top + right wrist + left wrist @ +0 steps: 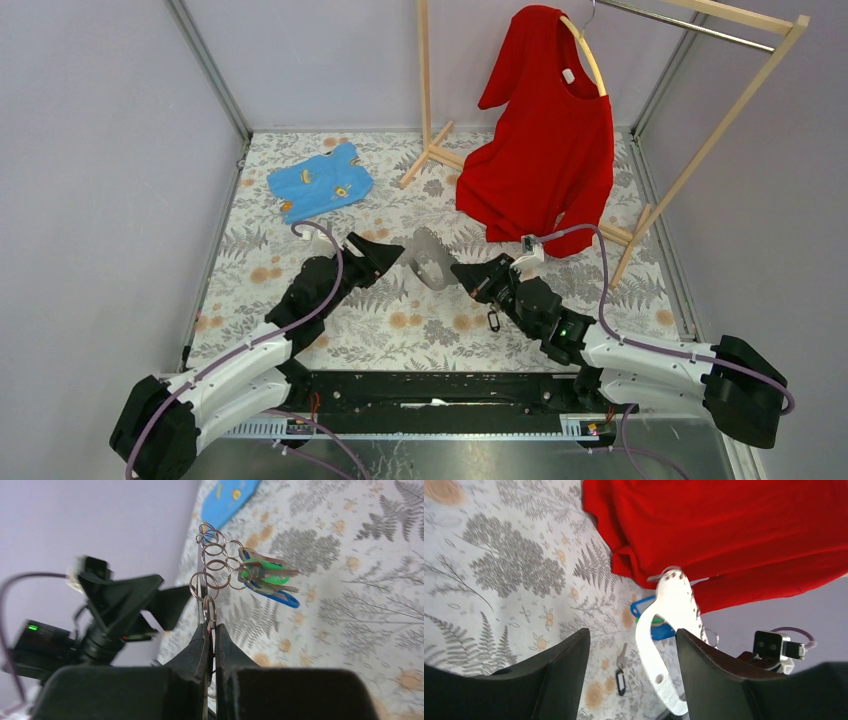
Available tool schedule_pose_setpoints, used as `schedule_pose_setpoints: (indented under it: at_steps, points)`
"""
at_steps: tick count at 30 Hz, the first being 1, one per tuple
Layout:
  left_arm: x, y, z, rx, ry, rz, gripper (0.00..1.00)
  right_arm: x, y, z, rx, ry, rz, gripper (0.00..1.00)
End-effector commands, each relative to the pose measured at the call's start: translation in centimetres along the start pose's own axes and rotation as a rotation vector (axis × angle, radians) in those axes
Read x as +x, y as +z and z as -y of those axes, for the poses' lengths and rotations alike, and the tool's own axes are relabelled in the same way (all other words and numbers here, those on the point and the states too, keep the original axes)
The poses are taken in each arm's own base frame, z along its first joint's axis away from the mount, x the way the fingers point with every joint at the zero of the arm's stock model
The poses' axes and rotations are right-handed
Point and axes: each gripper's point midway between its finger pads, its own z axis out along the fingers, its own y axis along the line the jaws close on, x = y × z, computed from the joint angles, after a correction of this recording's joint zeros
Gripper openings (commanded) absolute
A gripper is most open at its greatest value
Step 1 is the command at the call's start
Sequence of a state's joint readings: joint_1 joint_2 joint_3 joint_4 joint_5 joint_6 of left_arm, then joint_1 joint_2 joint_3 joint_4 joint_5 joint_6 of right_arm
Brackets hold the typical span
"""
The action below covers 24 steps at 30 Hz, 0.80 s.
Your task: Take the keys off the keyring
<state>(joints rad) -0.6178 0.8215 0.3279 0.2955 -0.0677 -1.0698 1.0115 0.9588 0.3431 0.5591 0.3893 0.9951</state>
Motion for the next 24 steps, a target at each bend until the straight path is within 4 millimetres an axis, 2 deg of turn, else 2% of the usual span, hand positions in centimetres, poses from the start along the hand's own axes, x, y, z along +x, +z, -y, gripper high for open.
schedule_pose_setpoints:
  at_steps: [1,4,9,13,17,20,24]
  points:
    - [1.2,0.1,2.2,0.121,-0.188,-0.075,0.66,-4.4,0.1,-4.3,-0.151,0.219,0.185,0.0]
    - [1.8,0.3,3.8,0.218,-0.222,-0.112,0.61,-4.5,0.2,-4.6,-0.163,0.26,0.189,0.0]
    - [1.5,0.5,5.9,0.326,-0.24,-0.119,0.57,-4.3,0.6,-4.6,-0.179,0.315,0.188,0.0]
    - [1.9,0.8,6.4,0.342,-0.24,-0.15,0.56,-4.1,0.7,-4.8,-0.202,0.362,0.186,0.0]
    - [2.3,1.0,7.0,0.38,-0.247,-0.176,0.49,-3.7,0.8,-5.6,-0.242,0.388,0.158,0.0]
    - [2.2,1.1,7.8,0.399,-0.234,-0.186,0.37,-3.3,0.7,-5.9,-0.26,0.406,0.135,0.0]
    - [2.2,1.3,8.9,0.391,-0.178,-0.255,0.11,-3.2,0.1,-6.5,-0.285,0.355,0.111,0.0]
